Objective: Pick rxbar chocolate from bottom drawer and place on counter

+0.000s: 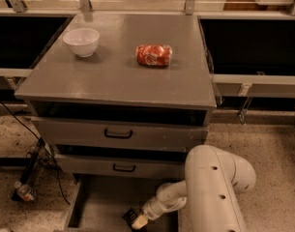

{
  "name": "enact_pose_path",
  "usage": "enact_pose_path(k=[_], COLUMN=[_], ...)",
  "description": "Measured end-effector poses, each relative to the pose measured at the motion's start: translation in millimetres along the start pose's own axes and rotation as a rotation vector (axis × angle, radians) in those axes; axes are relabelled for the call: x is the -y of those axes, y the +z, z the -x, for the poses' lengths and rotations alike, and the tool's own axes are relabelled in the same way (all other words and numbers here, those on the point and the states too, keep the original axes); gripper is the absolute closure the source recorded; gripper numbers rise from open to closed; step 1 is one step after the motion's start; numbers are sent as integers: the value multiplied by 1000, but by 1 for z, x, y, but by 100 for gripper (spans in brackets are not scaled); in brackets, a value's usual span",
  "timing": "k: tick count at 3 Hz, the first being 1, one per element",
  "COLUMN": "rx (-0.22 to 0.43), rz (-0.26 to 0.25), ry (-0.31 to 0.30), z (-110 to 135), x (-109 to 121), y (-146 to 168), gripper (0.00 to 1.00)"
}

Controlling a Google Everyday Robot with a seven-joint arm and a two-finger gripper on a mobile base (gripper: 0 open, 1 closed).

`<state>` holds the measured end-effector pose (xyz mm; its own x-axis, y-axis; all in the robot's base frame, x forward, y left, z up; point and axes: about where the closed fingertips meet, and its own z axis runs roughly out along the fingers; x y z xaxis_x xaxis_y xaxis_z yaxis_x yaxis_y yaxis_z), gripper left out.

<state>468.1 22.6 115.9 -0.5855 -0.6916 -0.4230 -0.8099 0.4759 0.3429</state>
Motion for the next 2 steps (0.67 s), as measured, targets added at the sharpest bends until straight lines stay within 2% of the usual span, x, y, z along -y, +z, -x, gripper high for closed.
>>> enact_pose_path(k=[1, 2], rx=[0, -1], rz=[0, -4], ry=[0, 4], z=[0, -1], x=[0, -1], y=[0, 1], gripper=[0, 0])
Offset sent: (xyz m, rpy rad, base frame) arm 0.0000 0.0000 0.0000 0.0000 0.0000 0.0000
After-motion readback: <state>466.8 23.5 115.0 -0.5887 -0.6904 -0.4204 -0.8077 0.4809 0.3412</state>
